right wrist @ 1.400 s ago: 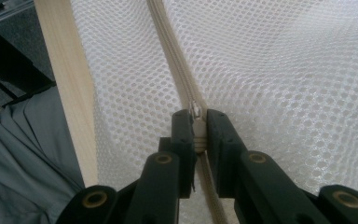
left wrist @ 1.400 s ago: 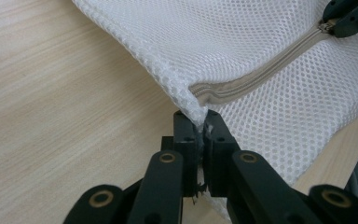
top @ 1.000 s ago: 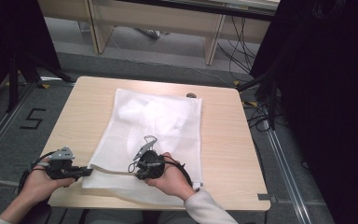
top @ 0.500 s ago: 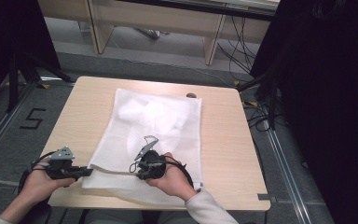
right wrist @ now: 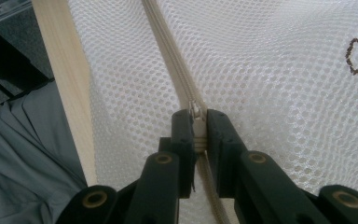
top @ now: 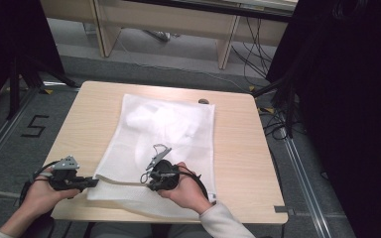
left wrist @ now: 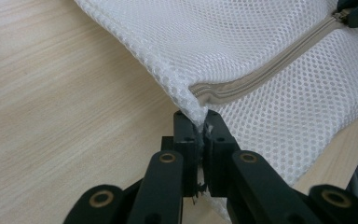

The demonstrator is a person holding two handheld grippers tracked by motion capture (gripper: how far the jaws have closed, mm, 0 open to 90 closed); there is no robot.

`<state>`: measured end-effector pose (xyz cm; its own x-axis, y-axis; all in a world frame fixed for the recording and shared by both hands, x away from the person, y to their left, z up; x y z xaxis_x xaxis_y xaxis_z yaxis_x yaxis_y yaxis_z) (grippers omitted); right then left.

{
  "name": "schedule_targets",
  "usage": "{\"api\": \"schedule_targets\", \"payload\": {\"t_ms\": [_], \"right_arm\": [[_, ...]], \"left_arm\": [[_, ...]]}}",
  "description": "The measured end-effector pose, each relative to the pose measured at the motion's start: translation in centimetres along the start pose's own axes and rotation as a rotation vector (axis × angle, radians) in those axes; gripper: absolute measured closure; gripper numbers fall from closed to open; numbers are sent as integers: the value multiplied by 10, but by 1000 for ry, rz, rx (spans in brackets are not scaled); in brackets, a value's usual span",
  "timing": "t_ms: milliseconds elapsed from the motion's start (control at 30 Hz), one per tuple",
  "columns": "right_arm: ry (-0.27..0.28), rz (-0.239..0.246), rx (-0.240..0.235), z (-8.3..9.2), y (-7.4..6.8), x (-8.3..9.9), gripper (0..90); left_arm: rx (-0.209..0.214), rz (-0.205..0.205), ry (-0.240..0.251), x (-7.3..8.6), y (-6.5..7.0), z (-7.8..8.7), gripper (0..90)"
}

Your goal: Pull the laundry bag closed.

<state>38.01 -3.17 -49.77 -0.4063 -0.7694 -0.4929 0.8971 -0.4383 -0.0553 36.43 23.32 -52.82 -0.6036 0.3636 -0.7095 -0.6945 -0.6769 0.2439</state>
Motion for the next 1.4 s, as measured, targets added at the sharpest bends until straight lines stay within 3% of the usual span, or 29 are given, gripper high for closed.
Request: {"api": "schedule_targets", "payload": {"t_ms": [367,433,533,567,933,1067,1167,1267,1300,1333,1400], "right_arm": [[3,-5,6,2,2,2,824],[6,-8,1,3,2,3,824],[3,-7,3,4,2,3,824],[3,-7,3,4,2,3,824],[-2,-33,10,6,4,8,823],[6,-18,12,7,5,7,823],[4,-20,12,7,4,8,823],[5,-18,11,7,5,8,824],[4,-22,12,7,5,8,823],[5,-20,13,7,5,8,823],[8,-18,14,8,4,8,823]], "left_arm": [[-2,1,0,0,0,0,850],[-5,22,34,-1,1,-2,850],[-6,1,0,0,0,0,850],[-10,24,31,0,1,-2,850],[-9,17,30,0,1,-2,849],[-3,16,18,0,1,-1,849],[-5,-21,-18,1,-2,1,849],[-14,-32,-25,1,-2,1,849],[-21,9,23,-1,1,-3,850],[-18,-16,-11,0,-1,-1,850],[-20,-1,16,-1,1,-2,850]]}}
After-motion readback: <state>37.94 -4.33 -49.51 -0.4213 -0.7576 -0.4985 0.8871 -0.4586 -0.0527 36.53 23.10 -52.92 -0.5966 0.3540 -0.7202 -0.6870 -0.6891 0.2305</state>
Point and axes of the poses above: each handheld gripper's, and its own axes: z roughly backward along the jaws, x roughly out of its underside, y roughly to its right, the point moved 5 cm from there along -z, roughly forward along the jaws, and after that the axes turned 3 degrees about x, right-handed, at the moved point
